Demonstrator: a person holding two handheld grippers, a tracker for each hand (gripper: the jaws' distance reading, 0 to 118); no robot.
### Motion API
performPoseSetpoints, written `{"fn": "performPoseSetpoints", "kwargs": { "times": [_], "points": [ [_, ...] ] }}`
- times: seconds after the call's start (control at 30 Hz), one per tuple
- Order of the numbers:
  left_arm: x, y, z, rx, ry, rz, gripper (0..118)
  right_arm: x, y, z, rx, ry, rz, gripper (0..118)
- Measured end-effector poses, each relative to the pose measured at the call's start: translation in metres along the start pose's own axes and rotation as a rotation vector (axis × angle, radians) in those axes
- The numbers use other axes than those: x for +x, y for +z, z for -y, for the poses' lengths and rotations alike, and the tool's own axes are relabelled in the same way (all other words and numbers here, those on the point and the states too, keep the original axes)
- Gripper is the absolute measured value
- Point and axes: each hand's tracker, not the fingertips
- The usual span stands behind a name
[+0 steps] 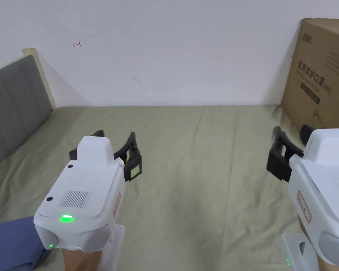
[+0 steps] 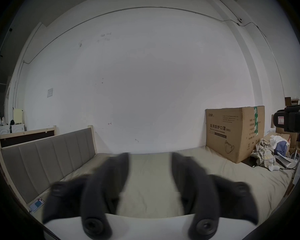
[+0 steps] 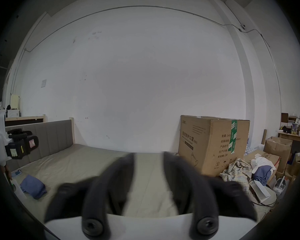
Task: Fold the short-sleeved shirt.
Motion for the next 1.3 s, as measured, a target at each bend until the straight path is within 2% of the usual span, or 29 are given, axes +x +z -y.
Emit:
{"fn": "performPoseSetpoints", "kwargs": {
  "times": [0.03,0.07,0.1,0.13,0.3,1.3],
  "points": [
    [-0.0007,-0.0005,0.0002,0.000,0.008,-0.007,90,0.0010,-0.0006,0.0004,-0.004,-0.010,-0.002,72],
    [-0.0011,-0.0014,0.0002,-0.007,0.012,-0.013,112,0.0017,-0.0011,0.0012,-0.002,-0.016,0.000,96],
    [-0.0017,-0.0023,0.0001,-0.015,0.016,-0.013,118,0.0023,-0.0015,0.0026,0.003,-0.024,-0.002,105],
    [-0.0019,-0.0017,-0.0001,-0.006,0.019,-0.010,118,0.0024,-0.0015,0.0036,0.006,-0.027,-0.002,111],
    [-0.0001,0.0029,-0.0028,0.003,-0.006,-0.029,118,0.0021,-0.0005,0.0045,0.005,-0.029,0.010,118],
    [-0.0022,0.0058,-0.0023,-0.001,0.008,-0.014,118,0.0046,0.0063,0.0017,0.023,-0.019,0.027,118]
  ]
}}
